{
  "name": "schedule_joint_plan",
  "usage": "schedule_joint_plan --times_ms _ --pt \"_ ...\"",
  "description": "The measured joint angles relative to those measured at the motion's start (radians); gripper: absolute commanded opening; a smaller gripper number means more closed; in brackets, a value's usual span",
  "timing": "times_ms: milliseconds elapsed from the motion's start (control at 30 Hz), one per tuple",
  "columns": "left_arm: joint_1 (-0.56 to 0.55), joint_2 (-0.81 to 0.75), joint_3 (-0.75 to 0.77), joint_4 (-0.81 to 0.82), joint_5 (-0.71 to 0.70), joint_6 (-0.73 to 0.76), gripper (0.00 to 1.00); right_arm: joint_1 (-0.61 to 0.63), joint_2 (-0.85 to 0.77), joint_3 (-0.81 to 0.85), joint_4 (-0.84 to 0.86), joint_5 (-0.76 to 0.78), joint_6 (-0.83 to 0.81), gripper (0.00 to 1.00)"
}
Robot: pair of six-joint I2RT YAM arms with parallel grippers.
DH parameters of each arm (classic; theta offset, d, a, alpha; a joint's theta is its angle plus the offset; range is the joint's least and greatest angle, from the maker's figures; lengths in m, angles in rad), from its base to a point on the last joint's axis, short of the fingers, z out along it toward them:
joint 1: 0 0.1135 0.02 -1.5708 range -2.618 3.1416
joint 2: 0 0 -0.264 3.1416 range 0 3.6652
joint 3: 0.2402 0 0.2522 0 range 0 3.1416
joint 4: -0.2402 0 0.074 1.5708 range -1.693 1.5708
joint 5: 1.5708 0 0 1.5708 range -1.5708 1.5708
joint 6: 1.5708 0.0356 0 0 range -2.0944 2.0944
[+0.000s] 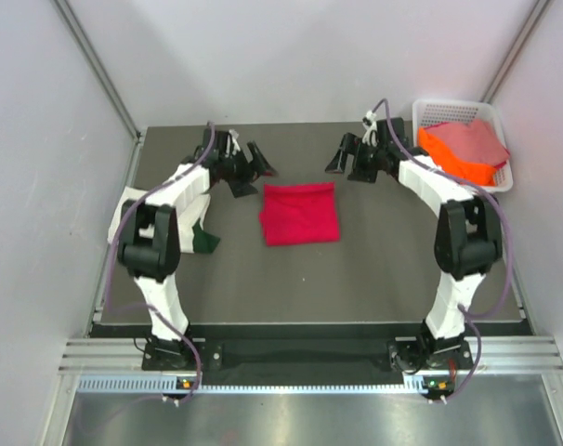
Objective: Fold and stack the t-shirts
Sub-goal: Fold the tshirt
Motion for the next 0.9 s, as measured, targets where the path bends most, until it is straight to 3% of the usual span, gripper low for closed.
schedule_joint_plan --times_ms 33,100,233,433,467,633,767,900 --pt "0.009 0.053 0.051 0.001 -0.002 0.002 0.99 -0.010 0.038 0.026 0.026 0.002 0.005 1.00" --pt "0.023 0.156 0.157 -0.007 -0.009 0.012 0.99 -0.026 0.088 0.048 0.077 0.013 0.007 1.00" --pt "0.038 0.173 0.169 -0.004 -0.021 0.036 0.99 -0.039 0.084 0.011 0.143 0.016 0.009 0.98" --pt "0.029 0.039 0.068 -0.040 -0.141 0.131 0.96 -0.038 -0.017 -0.117 0.196 0.013 -0.014 0.73" --pt "0.026 0.008 0.051 -0.058 -0.193 0.156 0.96 -0.037 -0.029 -0.133 0.199 0.013 -0.019 0.69" --pt "0.001 -0.093 -0.009 -0.146 -0.520 0.250 0.76 -0.031 -0.101 -0.274 0.234 0.018 -0.021 0.66" --pt "-0.013 -0.078 -0.012 -0.212 -0.774 0.292 0.84 -0.029 -0.143 -0.380 0.272 0.029 -0.012 0.65" --pt "-0.021 -0.013 -0.013 -0.243 -0.957 0.316 0.81 -0.026 -0.171 -0.427 0.315 0.035 0.002 0.63"
